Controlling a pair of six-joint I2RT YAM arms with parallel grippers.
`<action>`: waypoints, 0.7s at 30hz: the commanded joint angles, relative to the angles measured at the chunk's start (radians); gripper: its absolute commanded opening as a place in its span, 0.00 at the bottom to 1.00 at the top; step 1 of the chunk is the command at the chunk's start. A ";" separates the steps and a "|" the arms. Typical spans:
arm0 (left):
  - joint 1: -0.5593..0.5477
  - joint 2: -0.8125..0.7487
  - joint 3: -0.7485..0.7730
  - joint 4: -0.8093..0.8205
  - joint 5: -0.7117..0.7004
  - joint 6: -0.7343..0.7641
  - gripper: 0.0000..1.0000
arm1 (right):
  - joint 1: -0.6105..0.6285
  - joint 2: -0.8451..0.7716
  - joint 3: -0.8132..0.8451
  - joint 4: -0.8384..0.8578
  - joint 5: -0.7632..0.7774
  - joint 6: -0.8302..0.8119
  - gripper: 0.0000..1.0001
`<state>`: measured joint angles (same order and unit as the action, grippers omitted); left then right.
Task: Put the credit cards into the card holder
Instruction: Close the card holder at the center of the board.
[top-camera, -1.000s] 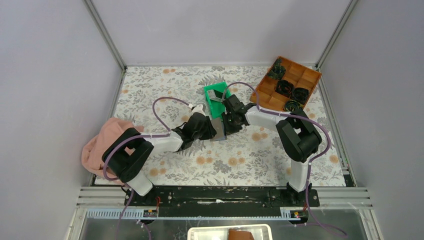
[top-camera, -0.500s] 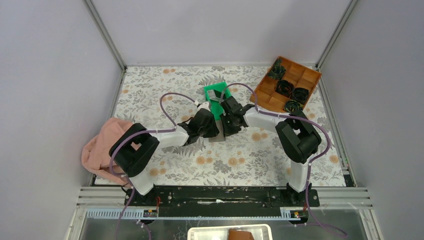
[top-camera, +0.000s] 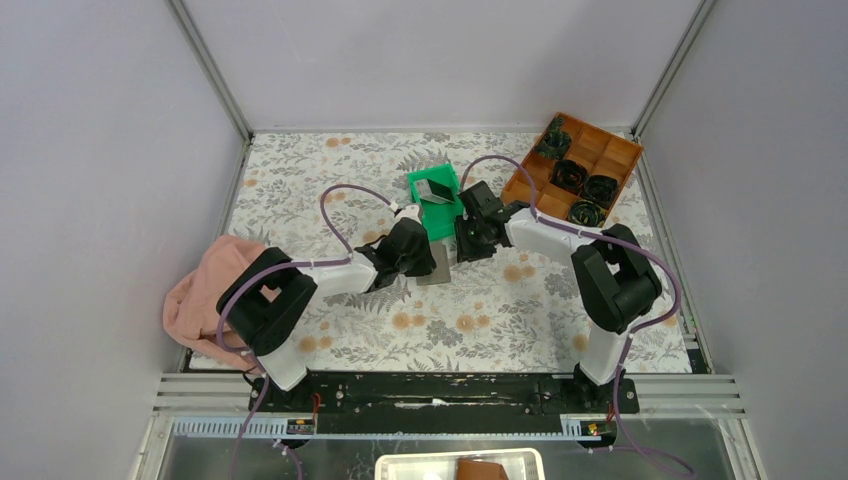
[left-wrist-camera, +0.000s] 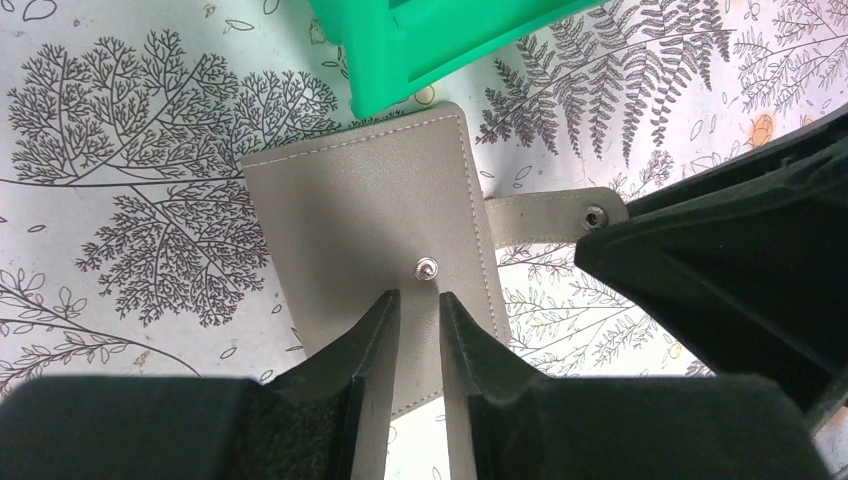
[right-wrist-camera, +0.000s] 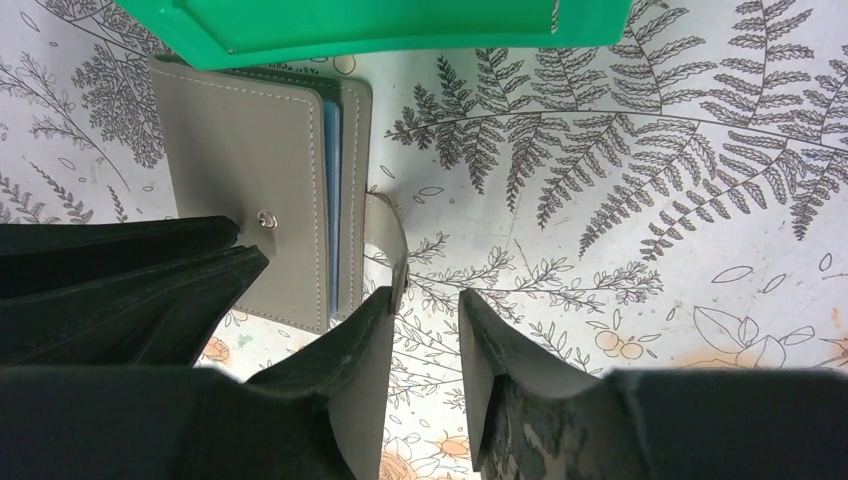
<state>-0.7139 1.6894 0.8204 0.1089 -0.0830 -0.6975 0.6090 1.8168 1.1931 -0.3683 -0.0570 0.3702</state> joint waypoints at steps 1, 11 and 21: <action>-0.009 0.001 -0.007 -0.040 0.003 0.043 0.26 | -0.026 -0.041 -0.014 0.027 -0.029 0.032 0.38; -0.009 0.022 0.001 -0.050 0.017 0.086 0.20 | -0.062 -0.082 -0.080 0.124 -0.089 0.088 0.39; -0.009 0.017 -0.002 -0.051 0.012 0.095 0.17 | -0.064 -0.163 -0.123 0.104 -0.088 0.115 0.39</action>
<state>-0.7139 1.6913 0.8204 0.1043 -0.0776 -0.6319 0.5488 1.7096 1.0958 -0.2806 -0.1261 0.4606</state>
